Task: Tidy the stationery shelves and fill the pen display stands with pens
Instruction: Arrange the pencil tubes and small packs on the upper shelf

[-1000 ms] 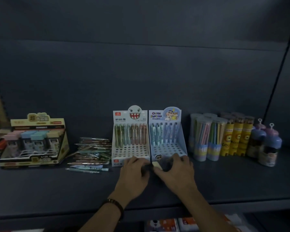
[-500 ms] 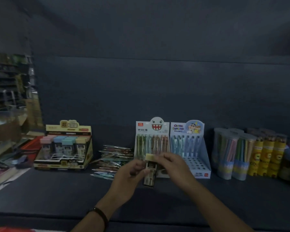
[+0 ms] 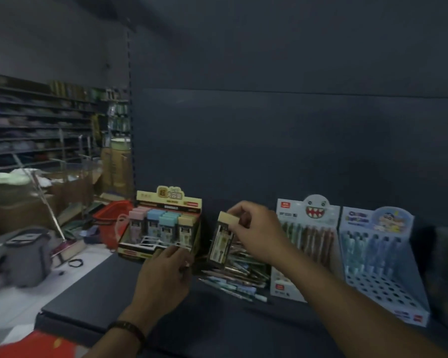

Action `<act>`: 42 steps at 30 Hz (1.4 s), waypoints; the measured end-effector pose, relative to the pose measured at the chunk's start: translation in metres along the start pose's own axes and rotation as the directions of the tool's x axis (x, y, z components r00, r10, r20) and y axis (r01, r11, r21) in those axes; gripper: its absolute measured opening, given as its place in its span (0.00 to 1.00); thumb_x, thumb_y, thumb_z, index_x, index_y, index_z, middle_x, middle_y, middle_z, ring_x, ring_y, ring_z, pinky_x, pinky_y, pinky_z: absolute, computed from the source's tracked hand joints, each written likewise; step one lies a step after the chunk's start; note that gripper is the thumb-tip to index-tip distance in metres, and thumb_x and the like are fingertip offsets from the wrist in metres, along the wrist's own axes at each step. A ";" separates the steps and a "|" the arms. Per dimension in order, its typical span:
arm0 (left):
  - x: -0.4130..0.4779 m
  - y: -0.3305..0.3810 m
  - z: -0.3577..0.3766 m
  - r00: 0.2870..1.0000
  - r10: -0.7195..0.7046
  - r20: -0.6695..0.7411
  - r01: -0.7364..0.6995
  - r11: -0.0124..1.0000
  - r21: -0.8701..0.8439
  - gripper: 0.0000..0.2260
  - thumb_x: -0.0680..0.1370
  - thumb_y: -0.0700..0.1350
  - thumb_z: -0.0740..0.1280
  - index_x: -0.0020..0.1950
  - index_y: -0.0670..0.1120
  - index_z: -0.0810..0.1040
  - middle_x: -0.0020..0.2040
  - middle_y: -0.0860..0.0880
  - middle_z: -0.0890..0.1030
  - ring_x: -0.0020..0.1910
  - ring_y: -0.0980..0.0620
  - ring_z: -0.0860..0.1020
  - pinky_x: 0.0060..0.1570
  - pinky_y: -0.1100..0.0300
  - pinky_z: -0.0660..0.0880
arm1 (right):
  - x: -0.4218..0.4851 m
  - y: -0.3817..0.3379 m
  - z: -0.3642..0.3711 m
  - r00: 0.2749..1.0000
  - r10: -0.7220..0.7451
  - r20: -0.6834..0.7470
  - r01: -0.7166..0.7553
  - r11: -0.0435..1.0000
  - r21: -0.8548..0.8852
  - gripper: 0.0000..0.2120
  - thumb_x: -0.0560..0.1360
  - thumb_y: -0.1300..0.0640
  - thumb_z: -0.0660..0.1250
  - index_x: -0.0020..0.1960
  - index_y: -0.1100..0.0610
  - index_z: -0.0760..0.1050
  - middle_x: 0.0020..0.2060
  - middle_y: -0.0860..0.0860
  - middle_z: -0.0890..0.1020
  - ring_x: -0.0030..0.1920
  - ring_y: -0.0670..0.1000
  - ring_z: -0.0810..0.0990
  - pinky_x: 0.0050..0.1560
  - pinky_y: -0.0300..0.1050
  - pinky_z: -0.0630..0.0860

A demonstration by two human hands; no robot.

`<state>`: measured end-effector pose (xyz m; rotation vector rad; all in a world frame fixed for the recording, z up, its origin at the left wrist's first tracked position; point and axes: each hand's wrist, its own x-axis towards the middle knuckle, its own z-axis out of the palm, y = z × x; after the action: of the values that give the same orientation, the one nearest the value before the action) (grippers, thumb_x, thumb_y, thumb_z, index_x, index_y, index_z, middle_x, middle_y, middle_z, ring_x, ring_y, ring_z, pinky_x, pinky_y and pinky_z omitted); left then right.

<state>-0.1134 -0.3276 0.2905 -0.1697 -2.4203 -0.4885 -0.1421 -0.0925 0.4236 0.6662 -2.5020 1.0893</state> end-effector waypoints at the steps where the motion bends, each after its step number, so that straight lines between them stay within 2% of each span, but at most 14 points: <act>1: 0.002 -0.012 -0.001 1.000 0.010 -0.011 -0.009 0.999 0.045 0.09 0.75 0.46 0.71 0.51 0.58 0.75 0.50 0.57 0.77 0.46 0.48 0.75 0.40 0.51 0.76 | 0.009 -0.003 0.008 1.000 -0.008 -0.010 0.008 1.000 0.006 0.07 0.79 0.56 0.73 0.53 0.45 0.81 0.38 0.45 0.82 0.39 0.44 0.81 0.41 0.44 0.79; 5: 0.003 -0.028 0.001 0.997 -0.072 -0.005 0.072 0.989 0.129 0.14 0.74 0.49 0.71 0.59 0.57 0.76 0.57 0.54 0.75 0.55 0.46 0.73 0.48 0.52 0.78 | 0.041 -0.010 0.043 0.999 -0.031 -0.021 0.032 0.999 0.030 0.09 0.79 0.56 0.73 0.57 0.45 0.82 0.38 0.45 0.81 0.41 0.44 0.80 0.38 0.36 0.73; 8: -0.003 -0.027 0.005 0.991 -0.131 0.027 0.128 0.989 0.080 0.14 0.75 0.49 0.69 0.60 0.58 0.74 0.61 0.56 0.71 0.60 0.50 0.71 0.45 0.58 0.78 | 0.058 -0.013 0.069 0.999 -0.033 -0.020 0.034 0.998 0.043 0.10 0.80 0.56 0.71 0.59 0.45 0.82 0.40 0.44 0.82 0.48 0.46 0.80 0.43 0.41 0.77; 10: -0.002 -0.025 0.007 0.990 -0.140 0.021 0.138 0.988 0.070 0.14 0.75 0.49 0.68 0.60 0.58 0.74 0.61 0.56 0.71 0.61 0.51 0.70 0.42 0.60 0.78 | 0.066 -0.016 0.082 0.999 -0.035 -0.034 0.036 0.999 0.023 0.10 0.80 0.56 0.70 0.59 0.45 0.81 0.39 0.45 0.83 0.43 0.45 0.81 0.43 0.46 0.81; 12: -0.001 -0.024 0.008 0.989 -0.147 0.014 0.146 0.987 0.059 0.15 0.75 0.49 0.68 0.61 0.58 0.74 0.62 0.57 0.70 0.62 0.52 0.70 0.42 0.60 0.78 | 0.073 -0.016 0.093 0.997 -0.054 -0.054 0.054 0.998 0.009 0.10 0.81 0.56 0.69 0.60 0.45 0.81 0.38 0.45 0.82 0.37 0.45 0.81 0.37 0.44 0.79; 14: 0.000 -0.023 0.007 0.988 -0.151 0.013 0.150 0.987 0.064 0.16 0.75 0.49 0.67 0.63 0.59 0.74 0.63 0.57 0.70 0.63 0.52 0.69 0.44 0.62 0.78 | 0.078 -0.015 0.102 0.996 -0.061 -0.059 0.061 0.998 0.005 0.11 0.81 0.56 0.69 0.61 0.45 0.81 0.38 0.43 0.81 0.37 0.45 0.81 0.34 0.40 0.74; 17: 0.001 -0.023 0.007 0.988 -0.156 0.010 0.155 0.985 0.077 0.18 0.75 0.49 0.66 0.65 0.59 0.74 0.66 0.56 0.69 0.65 0.52 0.68 0.48 0.60 0.79 | 0.081 -0.013 0.114 0.997 -0.052 -0.048 0.052 0.999 -0.005 0.13 0.81 0.55 0.68 0.63 0.44 0.81 0.45 0.40 0.83 0.51 0.48 0.82 0.46 0.45 0.80; 19: 0.000 -0.022 0.007 0.988 -0.151 0.013 0.150 0.986 0.078 0.19 0.75 0.49 0.66 0.65 0.59 0.74 0.67 0.55 0.67 0.66 0.52 0.67 0.49 0.60 0.80 | 0.080 -0.012 0.120 0.998 -0.039 -0.043 0.039 0.999 -0.004 0.14 0.81 0.56 0.69 0.64 0.44 0.81 0.49 0.41 0.84 0.54 0.48 0.82 0.54 0.50 0.83; 21: 0.000 -0.023 0.007 0.990 -0.143 0.015 0.141 0.987 0.081 0.19 0.75 0.50 0.66 0.65 0.59 0.73 0.67 0.55 0.67 0.66 0.53 0.67 0.49 0.61 0.80 | 0.079 -0.009 0.123 0.998 -0.046 -0.044 0.045 0.999 -0.017 0.14 0.81 0.57 0.69 0.64 0.45 0.82 0.53 0.42 0.85 0.56 0.47 0.81 0.57 0.47 0.82; 25: 0.000 -0.023 0.007 0.991 -0.131 0.009 0.130 0.988 0.078 0.18 0.75 0.49 0.66 0.65 0.58 0.73 0.67 0.55 0.67 0.66 0.53 0.68 0.47 0.63 0.80 | 0.080 -0.004 0.124 0.999 -0.038 -0.032 0.037 0.999 -0.020 0.14 0.81 0.59 0.69 0.63 0.45 0.82 0.54 0.43 0.84 0.47 0.42 0.82 0.44 0.33 0.76; 28: -0.001 -0.023 0.007 0.992 -0.128 0.011 0.126 0.989 0.083 0.19 0.75 0.49 0.66 0.65 0.59 0.72 0.68 0.56 0.66 0.67 0.53 0.67 0.47 0.64 0.78 | 0.081 -0.004 0.124 1.000 -0.017 -0.026 0.016 1.000 -0.020 0.13 0.81 0.58 0.69 0.63 0.44 0.81 0.53 0.44 0.84 0.47 0.42 0.80 0.42 0.33 0.73; 33: 0.000 -0.023 0.008 0.991 -0.130 0.014 0.128 0.988 0.082 0.19 0.75 0.49 0.65 0.66 0.59 0.71 0.68 0.55 0.65 0.67 0.53 0.66 0.47 0.63 0.79 | 0.080 -0.005 0.126 0.999 -0.038 -0.009 0.038 0.999 -0.025 0.12 0.80 0.58 0.70 0.60 0.45 0.81 0.54 0.45 0.84 0.57 0.48 0.79 0.54 0.43 0.78; 40: 0.001 -0.023 0.007 0.991 -0.130 0.020 0.128 0.988 0.083 0.18 0.76 0.48 0.64 0.66 0.59 0.71 0.69 0.54 0.65 0.68 0.52 0.65 0.47 0.64 0.78 | 0.077 -0.002 0.121 0.999 -0.042 0.001 0.042 0.995 -0.094 0.14 0.81 0.59 0.68 0.64 0.46 0.80 0.57 0.48 0.83 0.54 0.47 0.73 0.51 0.42 0.72; 42: 0.001 -0.023 0.007 0.991 -0.131 0.026 0.129 0.988 0.081 0.18 0.76 0.49 0.64 0.66 0.59 0.71 0.69 0.55 0.64 0.69 0.53 0.65 0.48 0.64 0.78 | 0.078 -0.002 0.119 0.999 -0.031 0.009 0.032 0.994 -0.107 0.15 0.82 0.59 0.67 0.66 0.46 0.79 0.59 0.50 0.81 0.57 0.50 0.74 0.53 0.44 0.73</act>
<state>-0.1233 -0.3458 0.2796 0.0151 -2.4874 -0.4495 -0.2202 -0.2052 0.3836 0.6772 -2.5264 0.9362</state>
